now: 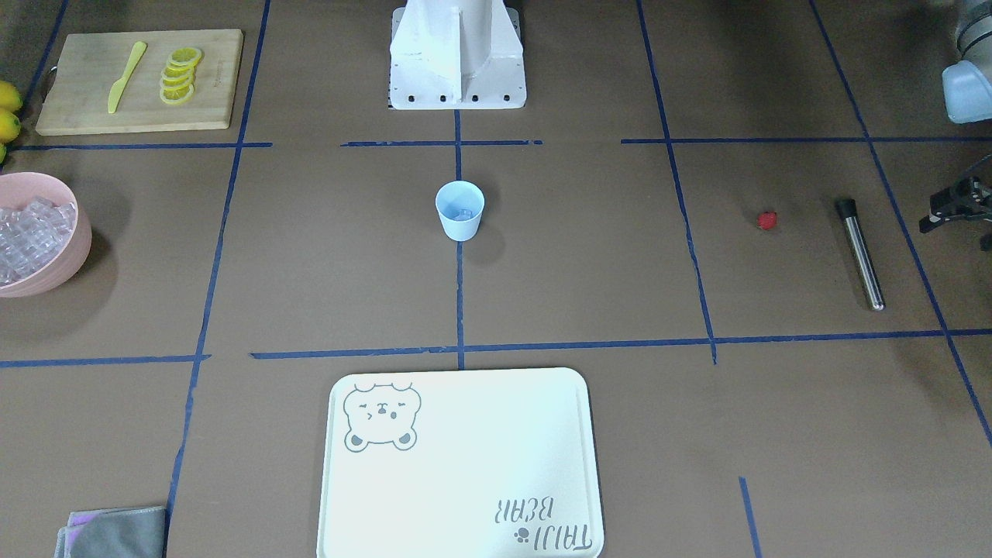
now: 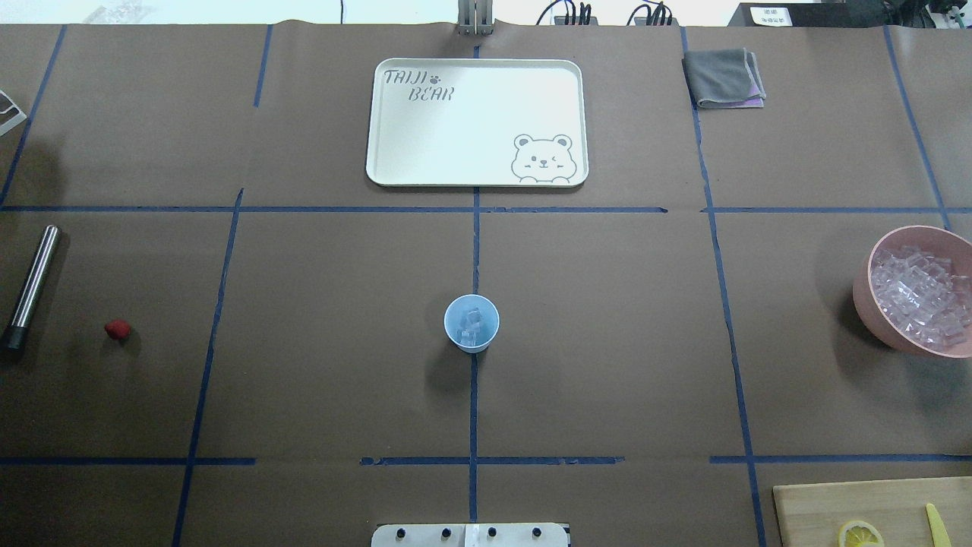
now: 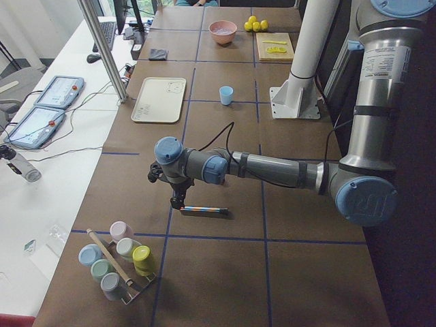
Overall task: Mash ice and strawberries in cup
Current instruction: 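Reach the left gripper toward the red strawberry beside the steel muddler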
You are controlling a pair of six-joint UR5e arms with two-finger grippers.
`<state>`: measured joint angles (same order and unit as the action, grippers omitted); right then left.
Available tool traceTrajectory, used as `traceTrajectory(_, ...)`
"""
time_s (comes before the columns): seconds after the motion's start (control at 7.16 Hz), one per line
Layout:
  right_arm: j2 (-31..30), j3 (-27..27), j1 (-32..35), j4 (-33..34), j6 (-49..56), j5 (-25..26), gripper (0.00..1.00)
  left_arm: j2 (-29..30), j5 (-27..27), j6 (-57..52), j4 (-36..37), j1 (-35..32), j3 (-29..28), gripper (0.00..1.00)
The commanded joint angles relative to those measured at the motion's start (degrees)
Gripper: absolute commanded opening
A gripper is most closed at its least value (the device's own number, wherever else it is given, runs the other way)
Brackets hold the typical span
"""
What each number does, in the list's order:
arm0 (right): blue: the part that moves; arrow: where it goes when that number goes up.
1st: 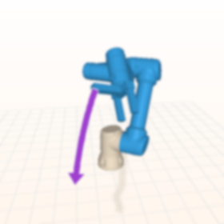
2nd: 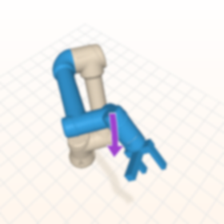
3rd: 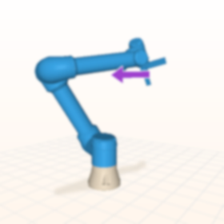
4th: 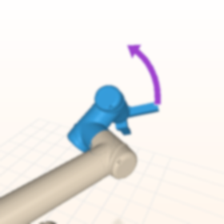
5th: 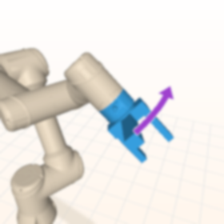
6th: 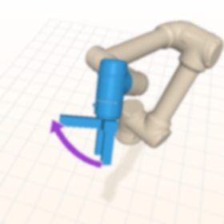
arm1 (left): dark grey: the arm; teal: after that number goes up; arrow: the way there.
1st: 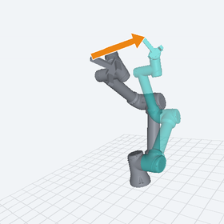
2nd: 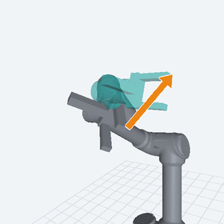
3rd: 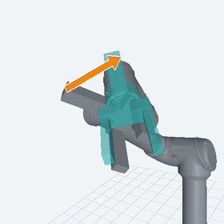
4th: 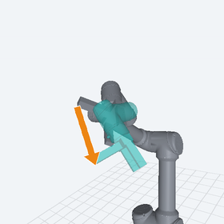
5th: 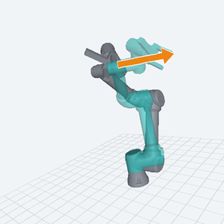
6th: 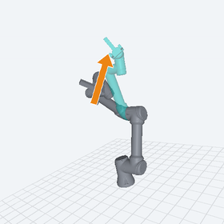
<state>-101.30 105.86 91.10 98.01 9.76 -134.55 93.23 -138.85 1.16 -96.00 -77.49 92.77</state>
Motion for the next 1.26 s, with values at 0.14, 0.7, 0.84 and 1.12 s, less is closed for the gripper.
traceTrajectory(0.14,-0.4,0.0,0.0,0.0,0.0,-0.1,0.99,-1.9,2.7,15.8,-11.0,4.1,-0.1,1.00)
traceTrajectory(0.7,-0.8,0.0,0.0,0.0,0.1,-0.1,0.99,-5.0,9.6,36.1,-25.6,15.4,4.0,1.00)
traceTrajectory(0.84,-1.1,0.0,0.0,0.0,0.2,-0.1,0.99,-6.7,11.7,38.7,-25.6,18.1,6.5,1.00)
traceTrajectory(1.12,-1.3,-0.2,0.0,-0.1,0.5,0.0,0.99,-8.3,16.1,45.1,-25.7,24.5,9.4,1.00)
